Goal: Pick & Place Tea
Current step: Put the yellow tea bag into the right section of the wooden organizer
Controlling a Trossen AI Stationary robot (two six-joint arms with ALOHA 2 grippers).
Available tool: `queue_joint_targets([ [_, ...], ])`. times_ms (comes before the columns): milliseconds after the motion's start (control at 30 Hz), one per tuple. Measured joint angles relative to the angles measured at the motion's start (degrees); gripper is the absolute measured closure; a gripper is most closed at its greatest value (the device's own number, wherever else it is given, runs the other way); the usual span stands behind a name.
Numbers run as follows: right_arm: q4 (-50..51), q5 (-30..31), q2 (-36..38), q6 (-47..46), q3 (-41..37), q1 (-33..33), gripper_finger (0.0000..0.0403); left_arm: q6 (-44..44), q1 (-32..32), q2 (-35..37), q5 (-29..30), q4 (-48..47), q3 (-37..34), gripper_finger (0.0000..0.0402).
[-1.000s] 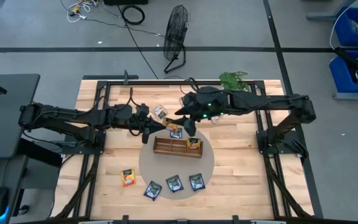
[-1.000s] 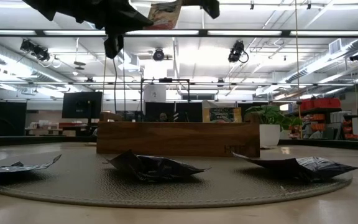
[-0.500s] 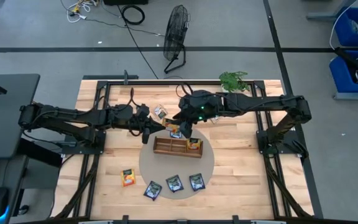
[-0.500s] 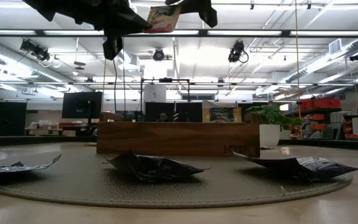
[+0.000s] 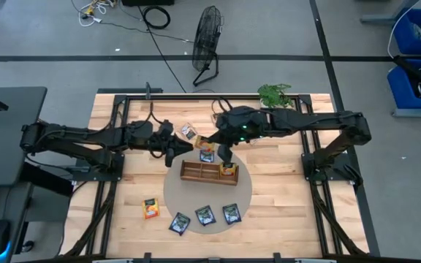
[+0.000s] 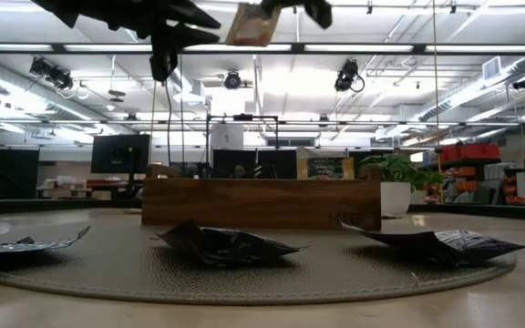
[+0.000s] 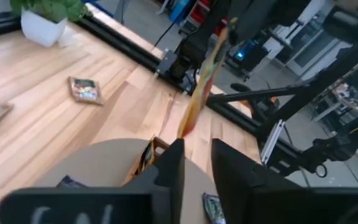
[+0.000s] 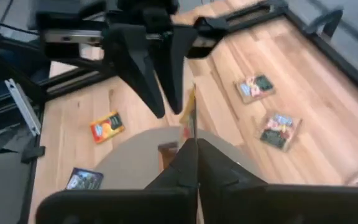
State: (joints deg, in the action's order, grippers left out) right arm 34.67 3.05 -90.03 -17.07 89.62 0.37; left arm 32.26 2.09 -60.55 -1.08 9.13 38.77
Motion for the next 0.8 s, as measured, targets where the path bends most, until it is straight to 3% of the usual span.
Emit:
queue_joint_targets([
  [167,6.0,2.1,2.3,4.4,0.0,2.1,0.0401,0.1,0.6,2.9,0.0,-0.6,0.0,0.0284],
  [333,11.9,2.6,2.9,5.6,-0.5,4.4,0.0402,0.1,0.6,5.8,0.0,-0.9,0.0,0.0279],
  [800,-1.4,5.1,8.5,5.8,-20.8,9.3,0.0403,3.4,0.6,8.9,-0.1,-2.2,0.0,0.0284],
])
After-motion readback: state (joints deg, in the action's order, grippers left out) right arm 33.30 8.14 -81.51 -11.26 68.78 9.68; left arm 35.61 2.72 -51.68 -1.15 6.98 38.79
